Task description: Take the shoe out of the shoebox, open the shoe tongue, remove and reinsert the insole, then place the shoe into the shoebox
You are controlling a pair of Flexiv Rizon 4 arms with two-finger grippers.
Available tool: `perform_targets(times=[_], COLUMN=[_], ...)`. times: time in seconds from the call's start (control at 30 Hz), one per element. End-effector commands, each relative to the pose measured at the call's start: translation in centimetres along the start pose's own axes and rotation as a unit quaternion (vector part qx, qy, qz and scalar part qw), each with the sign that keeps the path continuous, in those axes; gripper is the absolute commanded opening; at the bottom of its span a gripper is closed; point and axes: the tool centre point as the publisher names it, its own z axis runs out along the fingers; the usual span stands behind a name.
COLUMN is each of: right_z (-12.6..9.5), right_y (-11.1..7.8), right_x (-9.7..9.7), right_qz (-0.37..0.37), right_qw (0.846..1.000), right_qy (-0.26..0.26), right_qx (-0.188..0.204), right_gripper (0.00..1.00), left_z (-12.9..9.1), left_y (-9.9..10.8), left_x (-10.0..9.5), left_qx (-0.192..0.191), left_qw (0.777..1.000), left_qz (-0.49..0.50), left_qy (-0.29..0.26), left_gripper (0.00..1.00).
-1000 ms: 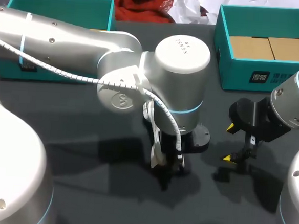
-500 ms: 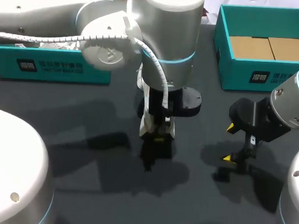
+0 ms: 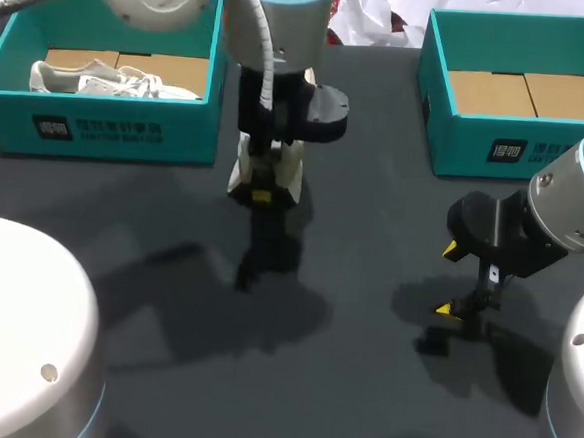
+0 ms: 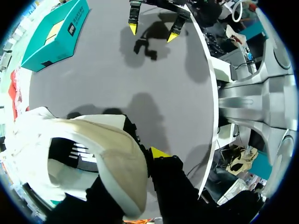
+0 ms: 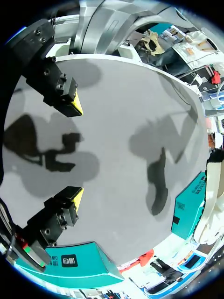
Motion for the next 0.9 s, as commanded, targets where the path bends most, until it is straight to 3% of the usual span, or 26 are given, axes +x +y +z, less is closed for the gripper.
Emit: perform_targets(times=[0.03,0.5,0.67,0.9], right_z=[-0.1,-0.1,-0.1,-0.1], right_y=[-0.1,-0.1,-0.1,-0.1], right_x=[0.2,0.2,0.2,0.2], right_qz=[0.000,0.000,0.000,0.000], right_qw=[1.000,1.000,1.000,1.000], right_qy=[-0.002,-0.002,-0.002,-0.002], right_qx=[0.000,0.000,0.000,0.000], right_gripper=[1.00,1.00,1.00,1.00], left_z=[-2.8,-2.8,-4.0,-4.9], left_y=[2.4,2.4,6.8,13.3], left_x=[-0.3,-0.3,-3.3,-6.8], left_qx=[-0.002,-0.002,0.012,0.002], left_qw=[1.000,1.000,1.000,1.000], left_qz=[0.007,0.007,0.008,-0.001], left_qy=[-0.013,-0.013,0.012,0.010], left_gripper=[0.00,0.00,0.00,0.00])
